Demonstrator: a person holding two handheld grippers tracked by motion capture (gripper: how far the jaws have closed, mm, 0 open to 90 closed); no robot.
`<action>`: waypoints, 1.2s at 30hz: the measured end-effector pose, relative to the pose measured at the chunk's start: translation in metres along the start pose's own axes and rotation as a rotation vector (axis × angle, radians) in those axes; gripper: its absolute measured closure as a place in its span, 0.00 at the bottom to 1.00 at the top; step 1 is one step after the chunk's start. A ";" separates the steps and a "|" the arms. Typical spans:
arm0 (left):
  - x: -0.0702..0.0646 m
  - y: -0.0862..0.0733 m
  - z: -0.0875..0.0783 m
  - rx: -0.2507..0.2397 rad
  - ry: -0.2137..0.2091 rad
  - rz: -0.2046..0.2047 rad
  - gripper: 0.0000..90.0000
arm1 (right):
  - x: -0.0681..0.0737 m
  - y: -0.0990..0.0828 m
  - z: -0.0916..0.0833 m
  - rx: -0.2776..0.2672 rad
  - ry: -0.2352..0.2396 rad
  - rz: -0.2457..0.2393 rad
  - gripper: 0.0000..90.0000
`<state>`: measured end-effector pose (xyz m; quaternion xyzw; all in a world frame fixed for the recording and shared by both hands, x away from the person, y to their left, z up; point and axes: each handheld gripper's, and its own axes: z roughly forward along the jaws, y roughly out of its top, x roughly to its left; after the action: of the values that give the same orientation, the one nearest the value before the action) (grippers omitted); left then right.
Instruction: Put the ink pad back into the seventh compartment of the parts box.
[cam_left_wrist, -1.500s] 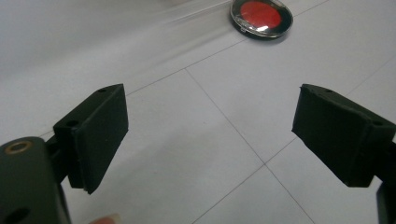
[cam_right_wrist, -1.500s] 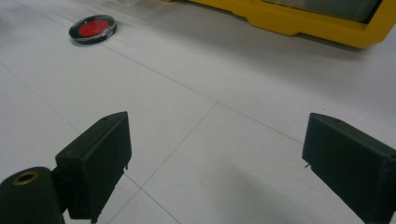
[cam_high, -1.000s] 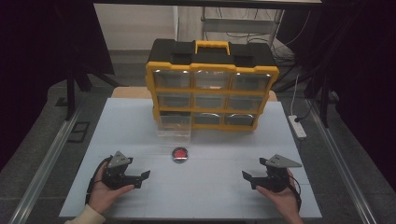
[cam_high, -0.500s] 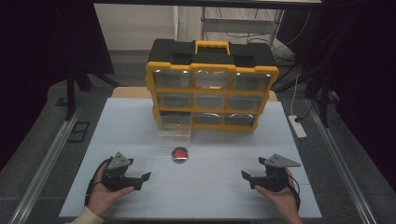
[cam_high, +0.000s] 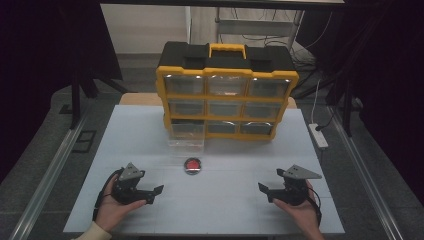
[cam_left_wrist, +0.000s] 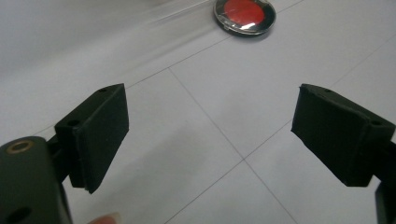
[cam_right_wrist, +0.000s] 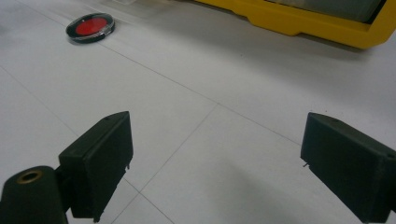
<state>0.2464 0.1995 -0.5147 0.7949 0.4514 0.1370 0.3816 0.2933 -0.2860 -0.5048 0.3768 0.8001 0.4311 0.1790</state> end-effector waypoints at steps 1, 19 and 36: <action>-0.001 0.001 0.000 0.000 -0.001 0.000 0.13 | 0.000 0.000 0.001 0.001 0.000 0.001 0.10; -0.014 0.028 0.018 0.039 -0.028 0.036 0.13 | 0.001 0.001 0.005 0.004 0.005 -0.001 0.10; -0.030 0.057 0.041 0.080 -0.078 0.097 0.11 | 0.002 0.002 0.006 0.008 0.009 -0.008 0.10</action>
<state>0.2881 0.1376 -0.4970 0.8352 0.4022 0.1063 0.3596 0.2964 -0.2805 -0.5062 0.3724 0.8042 0.4287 0.1757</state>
